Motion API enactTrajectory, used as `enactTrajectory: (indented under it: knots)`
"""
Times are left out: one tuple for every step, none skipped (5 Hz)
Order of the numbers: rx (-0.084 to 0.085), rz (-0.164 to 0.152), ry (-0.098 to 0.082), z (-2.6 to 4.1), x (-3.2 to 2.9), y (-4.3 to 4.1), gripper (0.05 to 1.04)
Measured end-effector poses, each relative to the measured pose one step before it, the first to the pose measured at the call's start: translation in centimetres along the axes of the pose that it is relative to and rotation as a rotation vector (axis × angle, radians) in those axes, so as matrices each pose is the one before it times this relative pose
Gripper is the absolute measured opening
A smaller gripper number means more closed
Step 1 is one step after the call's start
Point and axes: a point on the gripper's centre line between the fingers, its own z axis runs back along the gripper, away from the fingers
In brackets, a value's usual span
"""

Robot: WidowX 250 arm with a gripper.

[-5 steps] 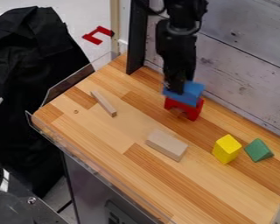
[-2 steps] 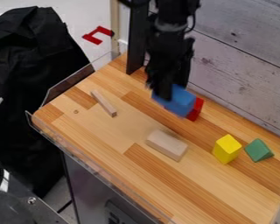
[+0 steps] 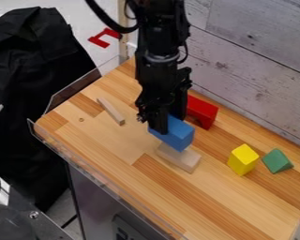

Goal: Remove the blue rectangle from the red arch and put it on the top of other rectangle.

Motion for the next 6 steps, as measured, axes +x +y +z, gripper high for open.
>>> enactTrajectory:
  knots:
    - [-0.0067,-0.0069,0.0144,-0.188,-0.100,-0.678,0.522]
    - [0.0015,-0.0047,0.0083,-0.130,-0.220,-0.367,0.522]
    - [0.0162,0.0040,-0.0122,-0.691,0.078,-0.446,0.522]
    - [0.0087,-0.0012,-0.0121,-0.153,-0.317,0.020,0.522]
    - [0.0104,0.0014,-0.0011,-0.550,-0.455,0.603,0.522]
    - [0.0322,-0.0145,-0.0134,-0.634,-0.757,0.942,0.522]
